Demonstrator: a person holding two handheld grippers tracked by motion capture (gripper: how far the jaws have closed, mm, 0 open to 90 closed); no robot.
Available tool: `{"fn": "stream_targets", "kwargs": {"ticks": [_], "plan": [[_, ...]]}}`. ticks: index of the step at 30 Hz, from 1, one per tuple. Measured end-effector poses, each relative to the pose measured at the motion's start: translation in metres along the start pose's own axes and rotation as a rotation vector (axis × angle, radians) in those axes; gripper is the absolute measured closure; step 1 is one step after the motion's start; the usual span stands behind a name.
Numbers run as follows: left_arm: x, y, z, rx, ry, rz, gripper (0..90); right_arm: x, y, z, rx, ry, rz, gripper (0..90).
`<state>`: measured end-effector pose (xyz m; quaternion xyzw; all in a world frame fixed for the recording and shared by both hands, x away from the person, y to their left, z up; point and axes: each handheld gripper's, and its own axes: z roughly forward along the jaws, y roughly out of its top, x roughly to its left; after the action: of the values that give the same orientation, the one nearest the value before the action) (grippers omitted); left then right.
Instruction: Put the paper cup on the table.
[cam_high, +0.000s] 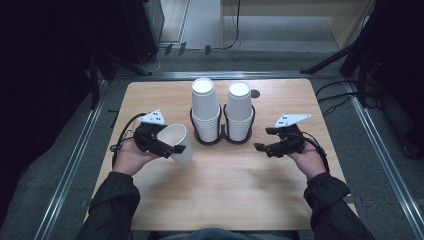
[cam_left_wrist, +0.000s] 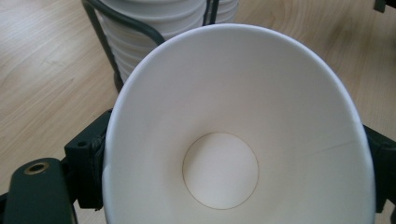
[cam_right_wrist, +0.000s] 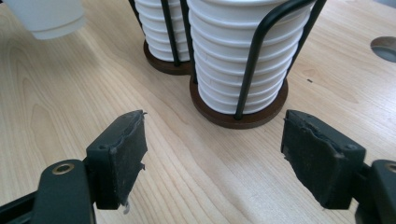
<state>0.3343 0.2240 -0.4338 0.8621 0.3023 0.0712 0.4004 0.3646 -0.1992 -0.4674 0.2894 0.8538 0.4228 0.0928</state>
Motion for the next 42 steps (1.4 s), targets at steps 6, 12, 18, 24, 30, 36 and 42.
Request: {"fn": "stream_targets", "kwargs": {"ticks": [6, 12, 18, 24, 30, 36, 42], "plan": [[0.009, -0.006, -0.006, 0.0, 0.025, -0.015, 11.0, 0.0, 0.0, 0.002, 0.011, 0.012, -0.021, 22.8], [0.023, -0.016, -0.013, 0.002, 0.066, -0.048, 10.9, 0.003, 0.0, 0.004, 0.026, 0.023, -0.039, 22.8], [0.038, -0.025, -0.022, -0.009, 0.116, -0.085, 10.6, 0.004, -0.002, 0.005, 0.046, 0.014, -0.043, 22.8], [0.051, -0.033, -0.027, 0.01, 0.162, -0.114, 10.5, 0.004, -0.004, 0.004, 0.046, 0.009, -0.038, 22.8], [0.067, -0.038, -0.029, 0.019, 0.211, -0.145, 10.3, 0.003, -0.008, 0.003, 0.054, 0.002, -0.035, 22.8], [0.078, -0.041, -0.03, 0.056, 0.267, -0.155, 10.3, 0.003, -0.011, 0.002, 0.065, -0.002, -0.029, 22.8], [0.089, -0.045, -0.033, 0.053, 0.287, -0.183, 10.0, 0.001, -0.013, 0.002, 0.066, -0.004, -0.031, 22.8]]}}
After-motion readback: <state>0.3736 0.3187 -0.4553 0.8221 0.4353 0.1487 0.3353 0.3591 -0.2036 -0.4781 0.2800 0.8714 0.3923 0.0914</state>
